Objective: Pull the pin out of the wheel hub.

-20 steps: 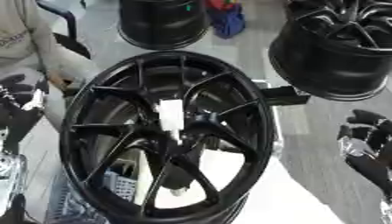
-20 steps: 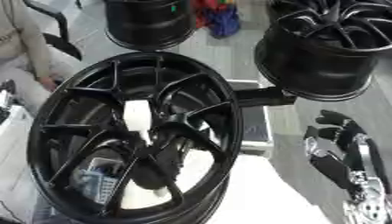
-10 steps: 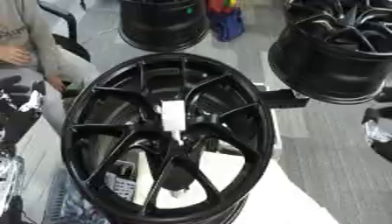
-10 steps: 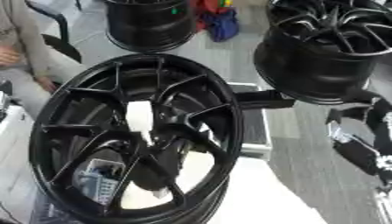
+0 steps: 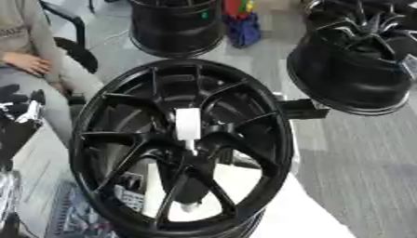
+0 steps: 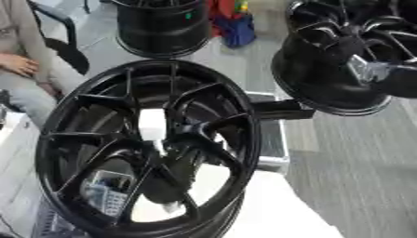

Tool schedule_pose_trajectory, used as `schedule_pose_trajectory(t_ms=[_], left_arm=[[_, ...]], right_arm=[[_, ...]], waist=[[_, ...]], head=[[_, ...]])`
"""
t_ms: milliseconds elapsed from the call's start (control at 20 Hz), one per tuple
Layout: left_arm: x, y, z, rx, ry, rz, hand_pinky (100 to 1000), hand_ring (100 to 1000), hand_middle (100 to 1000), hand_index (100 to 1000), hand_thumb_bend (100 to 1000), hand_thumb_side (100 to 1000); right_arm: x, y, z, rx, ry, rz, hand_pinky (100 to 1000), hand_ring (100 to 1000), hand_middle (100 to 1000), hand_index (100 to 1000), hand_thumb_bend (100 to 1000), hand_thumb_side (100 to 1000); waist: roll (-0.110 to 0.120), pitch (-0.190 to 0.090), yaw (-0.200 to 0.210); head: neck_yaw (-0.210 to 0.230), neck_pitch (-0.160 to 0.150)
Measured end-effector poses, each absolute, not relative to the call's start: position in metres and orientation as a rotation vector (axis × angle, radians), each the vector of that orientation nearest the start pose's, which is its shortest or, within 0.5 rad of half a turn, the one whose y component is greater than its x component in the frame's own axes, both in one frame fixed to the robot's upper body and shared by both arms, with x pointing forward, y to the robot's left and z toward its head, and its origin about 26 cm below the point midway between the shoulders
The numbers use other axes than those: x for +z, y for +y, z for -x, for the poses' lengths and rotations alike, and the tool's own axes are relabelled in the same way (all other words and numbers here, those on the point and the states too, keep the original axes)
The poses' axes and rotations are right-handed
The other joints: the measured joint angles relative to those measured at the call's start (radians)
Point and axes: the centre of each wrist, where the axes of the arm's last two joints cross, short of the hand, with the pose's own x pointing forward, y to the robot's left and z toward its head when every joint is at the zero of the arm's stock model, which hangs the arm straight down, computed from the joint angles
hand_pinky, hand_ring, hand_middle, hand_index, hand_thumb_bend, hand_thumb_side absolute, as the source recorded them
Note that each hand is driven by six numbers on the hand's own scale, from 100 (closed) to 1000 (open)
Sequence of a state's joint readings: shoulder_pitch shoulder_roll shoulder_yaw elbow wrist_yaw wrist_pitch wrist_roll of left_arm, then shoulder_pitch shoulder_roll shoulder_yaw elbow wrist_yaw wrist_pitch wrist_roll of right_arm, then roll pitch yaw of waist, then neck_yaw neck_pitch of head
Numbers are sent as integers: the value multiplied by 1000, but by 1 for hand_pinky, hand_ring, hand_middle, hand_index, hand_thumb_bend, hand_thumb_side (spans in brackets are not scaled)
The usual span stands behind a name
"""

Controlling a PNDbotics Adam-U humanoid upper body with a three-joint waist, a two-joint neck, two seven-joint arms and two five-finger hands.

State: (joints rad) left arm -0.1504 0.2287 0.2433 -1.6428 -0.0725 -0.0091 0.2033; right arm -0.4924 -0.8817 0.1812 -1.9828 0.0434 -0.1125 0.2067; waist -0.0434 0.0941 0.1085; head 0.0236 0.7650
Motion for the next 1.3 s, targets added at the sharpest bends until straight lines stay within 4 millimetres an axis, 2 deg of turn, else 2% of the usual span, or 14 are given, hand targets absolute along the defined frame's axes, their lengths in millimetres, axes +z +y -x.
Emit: schedule_pose_trajectory(t_ms=[200, 250, 300, 500, 750, 950, 1100, 1300], left_arm=[[75, 347, -306, 98, -1809, -555, 598, 528, 549, 738, 411, 301], [75, 346, -307, 94, -1808, -554, 598, 528, 549, 738, 393, 303], [76, 347, -307, 90, -1809, -556, 598, 528, 549, 738, 412, 301], [76, 347, -307, 80, -1810, -554, 599, 528, 549, 738, 413, 303], [78, 345, -309, 66, -1817, -543, 599, 527, 548, 738, 415, 304], [79, 345, -310, 54, -1821, -539, 599, 527, 549, 738, 416, 304], [79, 344, -310, 47, -1820, -536, 599, 526, 548, 738, 415, 304], [80, 344, -310, 45, -1822, -534, 599, 526, 548, 738, 416, 304]], right_arm=[[299, -250, -304, 1646, -2072, 262, 791, 719, 764, 871, 228, 187], [302, -243, -304, 1709, -2035, 226, 793, 723, 766, 871, 218, 155], [303, -235, -304, 1767, -1997, 192, 794, 728, 768, 870, 233, 185], [307, -205, -304, 1942, -1858, 76, 799, 742, 780, 875, 238, 180], [292, -173, -329, 2051, -1686, 6, 807, 763, 795, 893, 252, 190], [276, -154, -355, 2097, -1610, 26, 836, 836, 861, 926, 264, 195], [264, -146, -374, 2102, -1581, 64, 858, 884, 908, 951, 293, 219], [251, -140, -390, 2109, -1549, 110, 859, 888, 901, 959, 319, 248]], waist=[[-8, -2, 12], [-12, -2, 16], [-15, -3, 19], [-20, -4, 36], [-20, -3, 63], [-21, -1, 81], [-21, -1, 90], [-21, -1, 97]], head=[[-9, 0], [-11, 0], [-15, 0], [-29, 0], [-53, 0], [-71, 0], [-83, 0], [-96, 0]])
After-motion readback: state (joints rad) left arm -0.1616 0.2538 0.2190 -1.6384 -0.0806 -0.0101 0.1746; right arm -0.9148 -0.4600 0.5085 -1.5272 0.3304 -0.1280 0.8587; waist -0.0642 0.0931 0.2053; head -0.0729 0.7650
